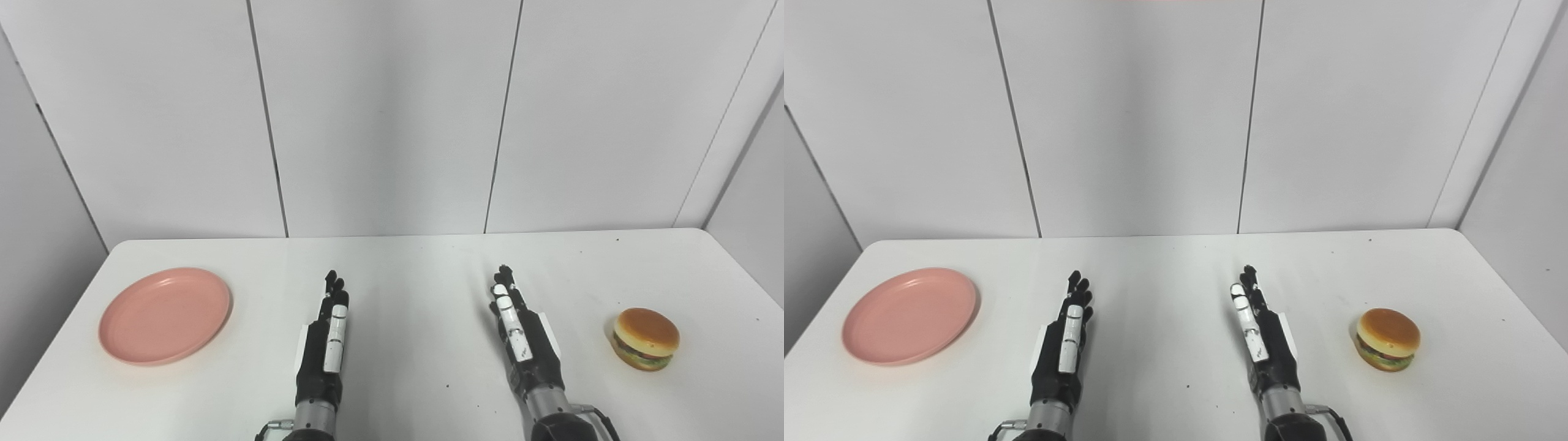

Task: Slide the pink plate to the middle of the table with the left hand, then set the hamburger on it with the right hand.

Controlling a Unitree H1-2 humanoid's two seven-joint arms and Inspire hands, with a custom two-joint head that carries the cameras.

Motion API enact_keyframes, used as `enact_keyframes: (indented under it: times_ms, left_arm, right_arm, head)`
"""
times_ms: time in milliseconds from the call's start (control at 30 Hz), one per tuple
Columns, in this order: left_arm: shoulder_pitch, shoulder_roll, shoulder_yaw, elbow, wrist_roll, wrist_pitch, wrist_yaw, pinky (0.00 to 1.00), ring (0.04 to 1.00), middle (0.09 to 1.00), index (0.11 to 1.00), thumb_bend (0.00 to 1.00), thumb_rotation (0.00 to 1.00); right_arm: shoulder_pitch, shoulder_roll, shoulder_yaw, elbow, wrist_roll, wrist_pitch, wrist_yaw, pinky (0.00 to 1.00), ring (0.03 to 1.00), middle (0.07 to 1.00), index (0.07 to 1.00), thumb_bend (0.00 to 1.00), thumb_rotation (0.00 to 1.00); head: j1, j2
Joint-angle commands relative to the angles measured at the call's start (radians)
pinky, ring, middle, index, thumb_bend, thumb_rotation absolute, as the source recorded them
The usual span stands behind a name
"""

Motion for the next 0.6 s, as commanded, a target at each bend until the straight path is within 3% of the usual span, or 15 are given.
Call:
enact_keyframes:
  times_ms: [0, 167, 267, 333, 433, 467, 567]
  left_arm:
    - [0.009, 0.02, 0.028, -0.058, -0.009, 0.022, 0.011, 1.0, 1.0, 1.0, 1.0, 0.62, 1.0]
    - [0.01, 0.04, 0.085, -0.205, -0.059, 0.121, -0.001, 1.0, 0.975, 0.971, 0.973, 0.7, 1.0]
    - [0.007, 0.052, 0.128, -0.282, -0.056, 0.159, 0.03, 0.98, 0.967, 0.948, 0.957, 0.72, 1.0]
    - [-0.006, 0.068, 0.166, -0.296, -0.068, 0.159, 0.046, 0.95, 0.931, 0.921, 0.923, 0.72, 1.0]
    - [-0.036, 0.1, 0.224, -0.3, -0.096, 0.167, 0.061, 0.98, 0.916, 0.899, 0.906, 0.72, 1.0]
    - [-0.043, 0.109, 0.239, -0.299, -0.098, 0.167, 0.068, 0.94, 0.88, 0.863, 0.87, 0.73, 1.0]
    - [-0.077, 0.144, 0.295, -0.283, -0.114, 0.173, 0.093, 0.93, 0.85, 0.824, 0.822, 0.75, 1.0]
  right_arm:
    - [-0.018, -0.02, -0.014, 0.001, 0.014, -0.066, 0.017, 1.0, 1.0, 1.0, 1.0, 0.65, 0.88]
    - [-0.008, -0.029, -0.023, -0.024, 0.027, -0.067, 0.023, 1.0, 1.0, 1.0, 1.0, 0.61, 0.86]
    - [-0.003, -0.023, -0.021, -0.06, 0.02, -0.034, 0.008, 1.0, 0.996, 0.998, 1.0, 0.58, 0.87]
    - [0.008, -0.022, -0.014, -0.099, 0.009, -0.006, 0.003, 1.0, 0.999, 1.0, 1.0, 0.55, 0.9]
    - [0.018, -0.024, -0.007, -0.132, 0.003, 0.022, 0.003, 1.0, 0.999, 0.994, 0.992, 0.54, 0.92]
    - [0.02, -0.025, -0.006, -0.139, 0.001, 0.032, 0.002, 1.0, 1.0, 0.998, 0.994, 0.57, 0.92]
    - [0.019, -0.018, -0.012, -0.134, 0.008, 0.017, -0.001, 1.0, 1.0, 0.995, 0.986, 0.61, 0.91]
  head:
    - [0.033, -0.012]
    - [0.113, -0.044]
    - [0.135, -0.055]
    - [0.151, -0.063]
    - [0.17, -0.074]
    - [0.17, -0.074]
    - [0.185, -0.084]
